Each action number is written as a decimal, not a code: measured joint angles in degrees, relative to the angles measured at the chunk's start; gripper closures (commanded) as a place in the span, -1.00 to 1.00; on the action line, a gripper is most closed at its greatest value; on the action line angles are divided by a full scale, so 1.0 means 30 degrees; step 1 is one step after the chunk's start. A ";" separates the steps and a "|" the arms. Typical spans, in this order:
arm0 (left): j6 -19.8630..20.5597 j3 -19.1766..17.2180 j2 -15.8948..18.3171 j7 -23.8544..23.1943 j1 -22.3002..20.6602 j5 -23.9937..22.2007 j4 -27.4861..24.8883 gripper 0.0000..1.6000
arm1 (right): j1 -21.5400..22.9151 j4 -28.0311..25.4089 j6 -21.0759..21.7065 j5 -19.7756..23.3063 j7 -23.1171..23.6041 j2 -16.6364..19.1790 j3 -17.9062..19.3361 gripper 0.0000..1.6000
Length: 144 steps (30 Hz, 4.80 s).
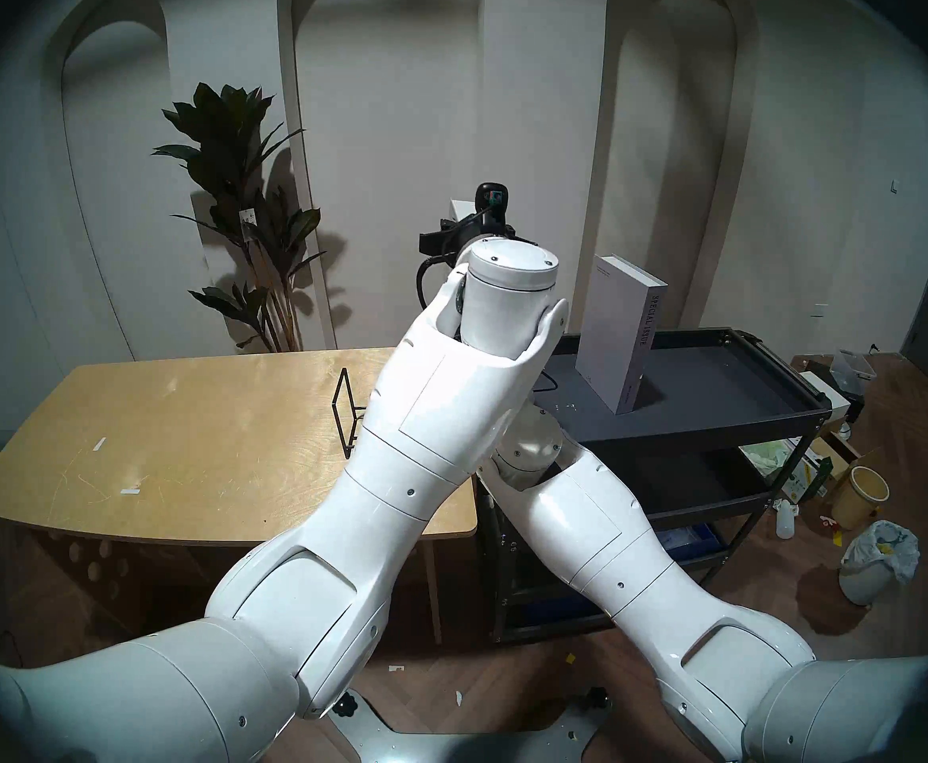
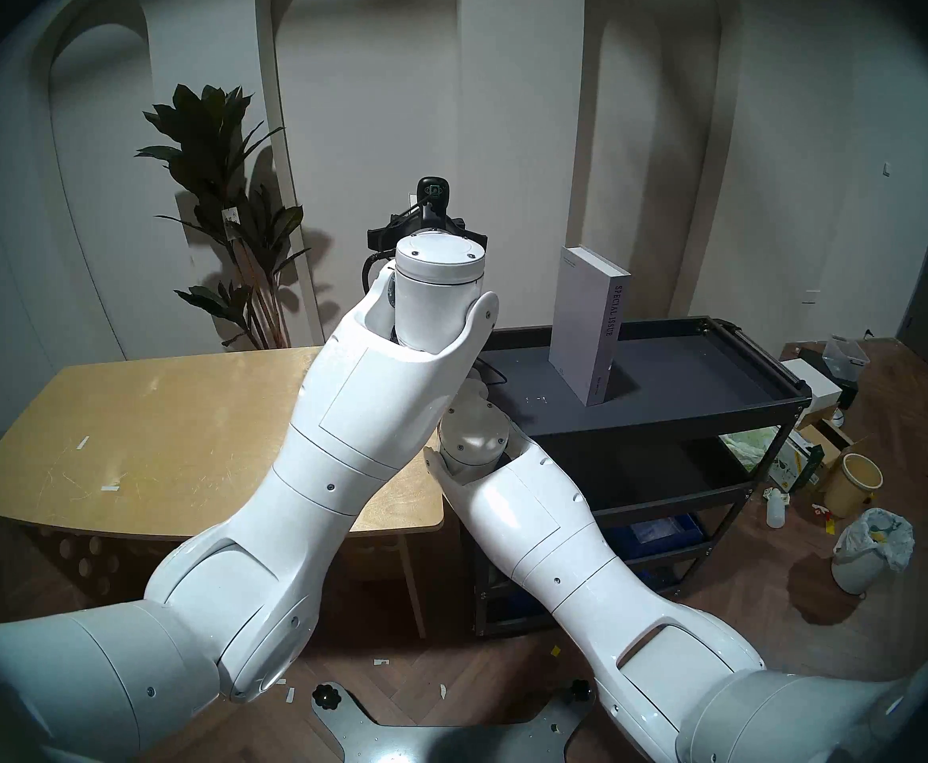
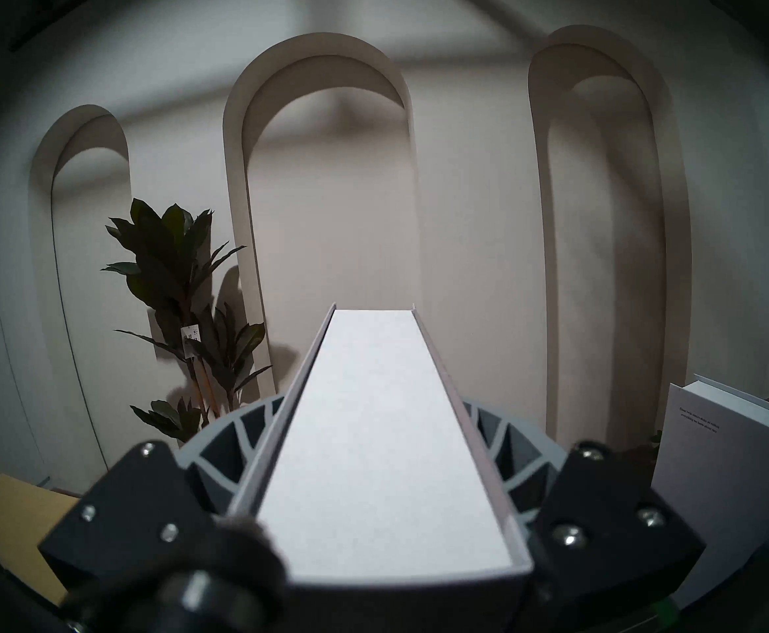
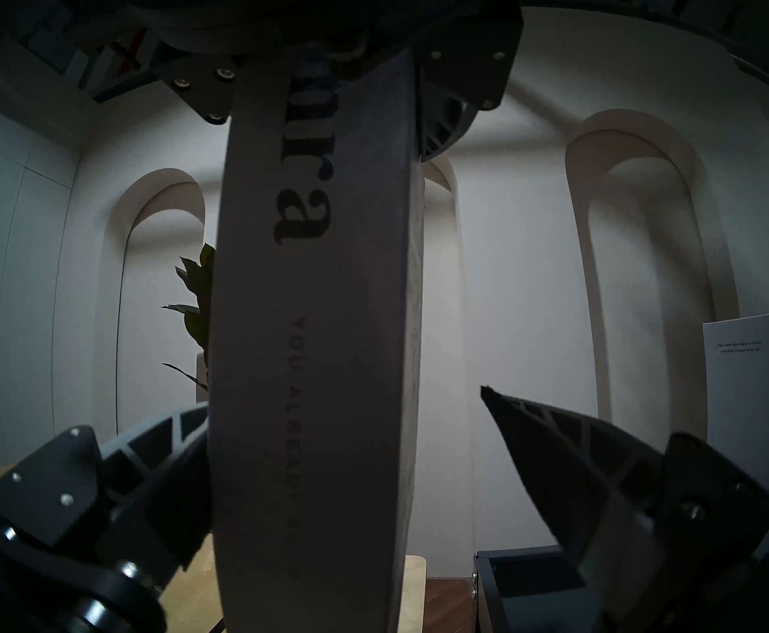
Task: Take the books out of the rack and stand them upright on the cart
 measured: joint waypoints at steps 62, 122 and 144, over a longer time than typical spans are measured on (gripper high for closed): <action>-0.3256 0.2583 0.0316 0.0030 -0.2530 -0.1729 -0.3479 -1.00 | 0.1453 0.2210 -0.0104 0.0470 -0.1724 -0.1163 0.0692 1.00; 0.3615 -0.5499 0.6250 -0.3729 0.3838 -0.9030 -1.0867 -1.00 | 0.3786 0.5981 0.5352 0.2911 0.7229 0.4102 0.2181 1.00; 0.3628 -0.5734 0.6122 -0.3350 0.4266 -0.9053 -1.1013 -1.00 | 0.3094 0.4580 0.6861 0.2897 0.7090 0.4477 0.2496 0.62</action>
